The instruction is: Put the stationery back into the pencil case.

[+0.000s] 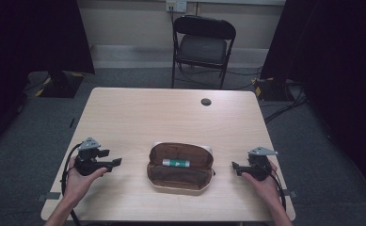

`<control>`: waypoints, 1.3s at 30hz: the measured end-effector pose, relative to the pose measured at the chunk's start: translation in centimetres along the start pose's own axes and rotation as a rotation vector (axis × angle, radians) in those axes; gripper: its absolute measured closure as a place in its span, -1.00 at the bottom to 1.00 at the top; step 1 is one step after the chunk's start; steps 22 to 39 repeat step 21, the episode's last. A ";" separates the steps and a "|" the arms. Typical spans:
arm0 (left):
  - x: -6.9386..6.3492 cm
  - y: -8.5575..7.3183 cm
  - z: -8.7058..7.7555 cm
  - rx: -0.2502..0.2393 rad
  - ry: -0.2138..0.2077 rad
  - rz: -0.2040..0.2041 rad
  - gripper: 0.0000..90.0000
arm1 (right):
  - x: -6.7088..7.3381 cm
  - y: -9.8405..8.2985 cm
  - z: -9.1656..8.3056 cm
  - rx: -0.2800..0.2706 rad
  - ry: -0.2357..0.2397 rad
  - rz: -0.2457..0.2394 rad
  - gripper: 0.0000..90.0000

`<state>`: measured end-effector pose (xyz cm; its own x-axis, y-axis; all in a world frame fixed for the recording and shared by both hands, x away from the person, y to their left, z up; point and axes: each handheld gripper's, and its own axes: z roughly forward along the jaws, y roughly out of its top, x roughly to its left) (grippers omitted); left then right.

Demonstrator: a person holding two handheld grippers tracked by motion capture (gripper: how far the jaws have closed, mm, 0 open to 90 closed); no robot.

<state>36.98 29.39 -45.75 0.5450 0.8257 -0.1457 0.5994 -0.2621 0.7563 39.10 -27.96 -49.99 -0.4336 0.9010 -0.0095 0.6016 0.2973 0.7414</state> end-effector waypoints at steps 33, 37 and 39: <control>2.0 -4.0 1.9 0.018 0.179 0.023 -0.65 | 0.1 0.0 0.0 0.000 -0.007 0.000 -0.62; 2.0 -4.0 1.9 0.018 0.179 0.023 -0.65 | 0.1 0.0 0.0 0.000 -0.007 0.000 -0.62; 2.0 -4.0 1.9 0.018 0.179 0.023 -0.65 | 0.1 0.0 0.0 0.000 -0.007 0.000 -0.62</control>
